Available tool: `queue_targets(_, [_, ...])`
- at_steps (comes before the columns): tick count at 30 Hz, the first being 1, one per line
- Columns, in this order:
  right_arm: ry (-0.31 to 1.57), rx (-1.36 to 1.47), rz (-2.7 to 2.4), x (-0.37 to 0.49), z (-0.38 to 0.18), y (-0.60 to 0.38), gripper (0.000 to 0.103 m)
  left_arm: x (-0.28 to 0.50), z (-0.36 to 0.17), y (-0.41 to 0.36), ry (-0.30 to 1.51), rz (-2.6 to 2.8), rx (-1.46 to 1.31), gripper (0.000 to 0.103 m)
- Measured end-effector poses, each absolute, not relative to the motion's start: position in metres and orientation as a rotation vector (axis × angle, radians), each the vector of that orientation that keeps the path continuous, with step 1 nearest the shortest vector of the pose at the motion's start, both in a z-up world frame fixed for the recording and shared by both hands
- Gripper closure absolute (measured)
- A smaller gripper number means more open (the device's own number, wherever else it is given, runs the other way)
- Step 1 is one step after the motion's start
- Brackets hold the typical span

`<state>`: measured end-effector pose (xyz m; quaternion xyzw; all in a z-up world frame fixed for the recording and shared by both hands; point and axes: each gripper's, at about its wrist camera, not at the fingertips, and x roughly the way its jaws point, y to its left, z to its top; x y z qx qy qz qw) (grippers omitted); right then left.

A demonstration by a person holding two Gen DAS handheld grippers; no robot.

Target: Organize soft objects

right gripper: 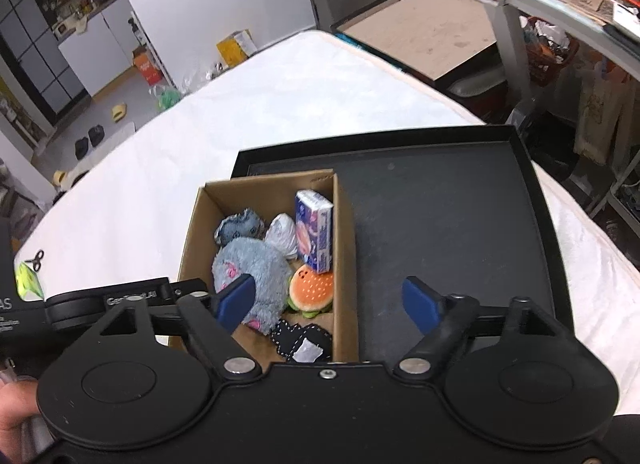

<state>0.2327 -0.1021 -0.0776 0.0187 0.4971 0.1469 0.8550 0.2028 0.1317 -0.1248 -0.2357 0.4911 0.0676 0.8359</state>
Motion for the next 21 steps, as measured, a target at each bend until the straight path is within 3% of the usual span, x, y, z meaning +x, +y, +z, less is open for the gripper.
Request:
queue_targets(11, [0.998, 0.115, 0.319, 0.224, -0.058, -0.144, 0.001, 0.186, -0.077, 0.094, 1.019, 0.093, -0.404, 0.026])
queue_targets(21, [0.948, 0.164, 0.35, 0.215, -0.041, -0.179, 0.0, 0.167, -0.046, 0.062, 1.007, 0.092, -0.331, 0.017])
